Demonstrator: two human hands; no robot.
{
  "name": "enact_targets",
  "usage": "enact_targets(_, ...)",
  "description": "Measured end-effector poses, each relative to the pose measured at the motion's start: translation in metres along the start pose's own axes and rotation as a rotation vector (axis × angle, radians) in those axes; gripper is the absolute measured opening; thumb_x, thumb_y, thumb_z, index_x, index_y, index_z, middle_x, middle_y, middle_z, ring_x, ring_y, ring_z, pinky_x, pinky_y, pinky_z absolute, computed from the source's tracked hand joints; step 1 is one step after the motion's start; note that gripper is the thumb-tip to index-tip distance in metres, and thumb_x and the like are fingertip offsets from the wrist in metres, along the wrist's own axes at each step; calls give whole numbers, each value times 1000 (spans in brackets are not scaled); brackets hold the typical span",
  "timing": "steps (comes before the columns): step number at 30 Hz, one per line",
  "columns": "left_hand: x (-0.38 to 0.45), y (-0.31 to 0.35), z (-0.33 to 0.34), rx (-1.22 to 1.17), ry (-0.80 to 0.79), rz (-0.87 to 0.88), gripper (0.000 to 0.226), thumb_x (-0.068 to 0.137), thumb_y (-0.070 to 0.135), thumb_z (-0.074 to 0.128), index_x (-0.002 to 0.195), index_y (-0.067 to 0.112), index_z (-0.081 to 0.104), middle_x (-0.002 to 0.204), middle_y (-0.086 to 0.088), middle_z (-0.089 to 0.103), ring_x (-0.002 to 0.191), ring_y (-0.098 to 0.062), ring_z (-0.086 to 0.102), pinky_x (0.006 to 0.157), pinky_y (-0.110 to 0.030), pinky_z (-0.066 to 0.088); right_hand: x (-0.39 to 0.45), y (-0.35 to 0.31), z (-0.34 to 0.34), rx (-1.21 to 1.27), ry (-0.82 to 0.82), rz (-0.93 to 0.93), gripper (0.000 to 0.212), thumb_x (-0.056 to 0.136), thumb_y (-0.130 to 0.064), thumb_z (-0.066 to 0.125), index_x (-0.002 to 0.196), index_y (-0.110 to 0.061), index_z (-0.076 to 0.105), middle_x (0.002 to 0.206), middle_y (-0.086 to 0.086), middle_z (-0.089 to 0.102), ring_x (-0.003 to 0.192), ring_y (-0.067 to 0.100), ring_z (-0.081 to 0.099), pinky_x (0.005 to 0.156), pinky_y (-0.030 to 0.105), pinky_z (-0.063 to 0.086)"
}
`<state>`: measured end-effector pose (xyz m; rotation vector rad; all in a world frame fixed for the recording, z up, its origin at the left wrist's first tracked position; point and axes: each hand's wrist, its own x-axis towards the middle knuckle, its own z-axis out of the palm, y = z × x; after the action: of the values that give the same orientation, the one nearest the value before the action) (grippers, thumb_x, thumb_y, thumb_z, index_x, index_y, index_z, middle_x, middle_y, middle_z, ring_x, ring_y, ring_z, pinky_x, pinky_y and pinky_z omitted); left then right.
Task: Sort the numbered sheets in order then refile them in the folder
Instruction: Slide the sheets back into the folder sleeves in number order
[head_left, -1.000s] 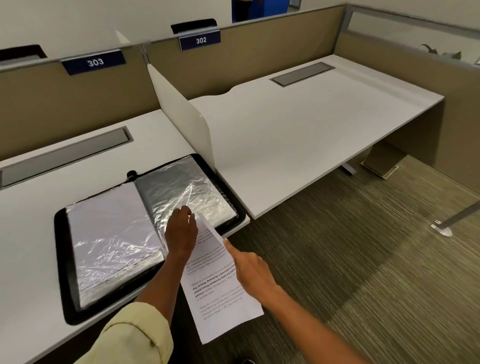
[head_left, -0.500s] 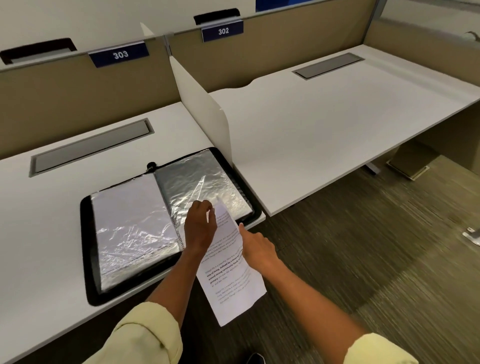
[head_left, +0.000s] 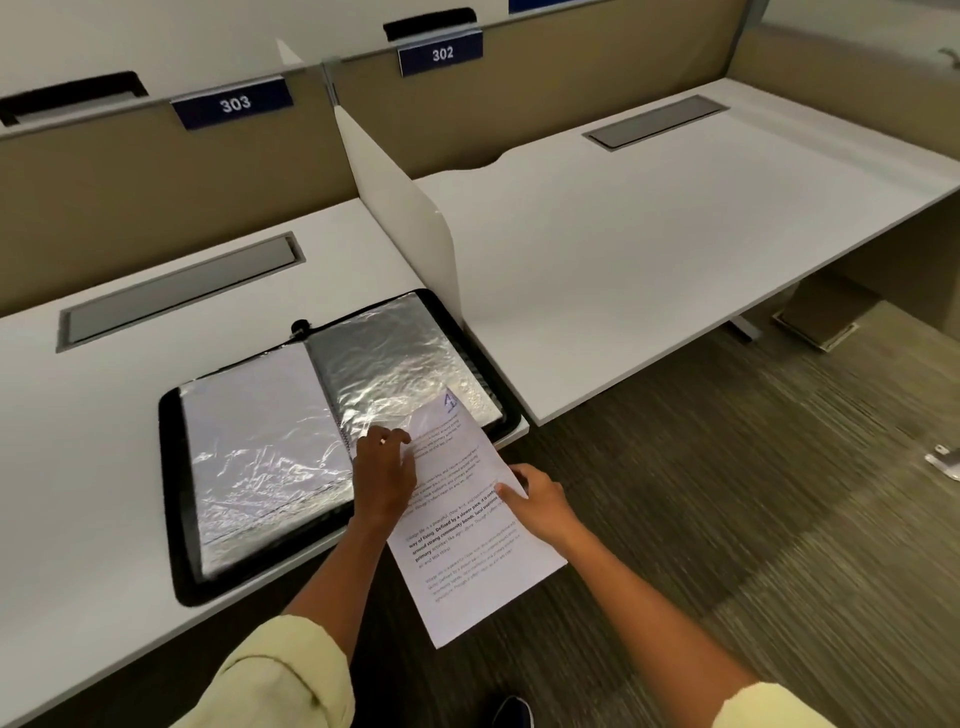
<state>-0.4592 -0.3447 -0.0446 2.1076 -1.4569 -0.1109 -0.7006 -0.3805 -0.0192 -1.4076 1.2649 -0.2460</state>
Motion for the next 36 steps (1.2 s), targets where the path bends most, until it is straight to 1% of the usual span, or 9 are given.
enact_targets(4, -2, -6, 2, 20, -22, -34, 13, 89, 14, 66, 101, 12, 66, 104, -12, 59, 97, -32, 53, 78, -47, 50, -21, 19, -3, 91, -35, 19, 39, 97, -38, 60, 134, -27, 51, 118, 1, 67, 101, 15, 69, 83, 39, 60)
enact_targets(9, -3, -4, 4, -11, -6, -73, 13, 88, 13, 67, 100, 11, 66, 107, -12, 60, 101, -32, 53, 82, -47, 48, -52, 44, 0, 495, 39, 126, 38, 93, -26, 68, 128, -23, 55, 111, 4, 72, 98, 15, 72, 79, 36, 61)
enact_targets(13, -1, 1, 5, -28, -27, -119, 10, 88, 15, 66, 98, 12, 66, 109, -11, 60, 104, -32, 53, 84, -46, 47, -70, 62, 17, 749, 129, 206, 32, 91, -17, 69, 122, -15, 60, 112, 7, 72, 106, 20, 70, 82, 43, 61)
enact_targets(17, -1, 9, -1, -88, -40, -133, 6, 87, 11, 65, 90, 13, 61, 108, -7, 59, 103, -27, 52, 83, -40, 44, -80, 62, 40, 731, 169, 201, 22, 96, -12, 62, 117, -13, 59, 110, 7, 72, 100, 23, 71, 76, 39, 62)
enact_targets(24, 2, 22, -14, -170, -57, -94, 19, 85, 1, 60, 79, 17, 51, 93, 2, 58, 91, -19, 50, 74, -33, 42, -77, 40, 58, 643, 226, 155, 16, 101, -11, 54, 114, -14, 63, 108, 4, 71, 94, 23, 69, 65, 30, 59)
enact_targets(27, 0, 22, -18, -182, -88, -76, 21, 83, 0, 63, 77, 14, 49, 92, 3, 59, 89, -14, 48, 72, -29, 36, -66, 30, 61, 603, 253, 169, 18, 101, -11, 53, 117, -10, 62, 103, 7, 72, 81, 22, 69, 58, 26, 54)
enact_targets(30, 1, 16, -20, -185, -102, -27, 27, 82, -2, 63, 75, 18, 46, 88, 5, 58, 88, -15, 51, 71, -30, 39, -50, 17, 63, 565, 264, 177, 20, 102, -13, 53, 119, -7, 60, 96, 11, 73, 65, 17, 66, 50, 23, 48)
enact_targets(33, 3, 12, -20, -181, -122, -18, 28, 83, 0, 64, 74, 21, 47, 88, 5, 58, 88, -15, 53, 73, -29, 42, -39, 1, 62, 575, 294, 163, 20, 102, -14, 53, 121, -10, 58, 98, 11, 71, 62, 14, 63, 50, 22, 47)
enact_targets(36, 4, 9, -21, -183, -134, -5, 27, 84, 6, 67, 77, 24, 49, 93, 6, 59, 90, -14, 53, 76, -31, 47, -36, -11, 62, 661, 314, 137, 20, 101, -13, 55, 121, -16, 56, 104, 10, 71, 68, 17, 67, 55, 23, 53)
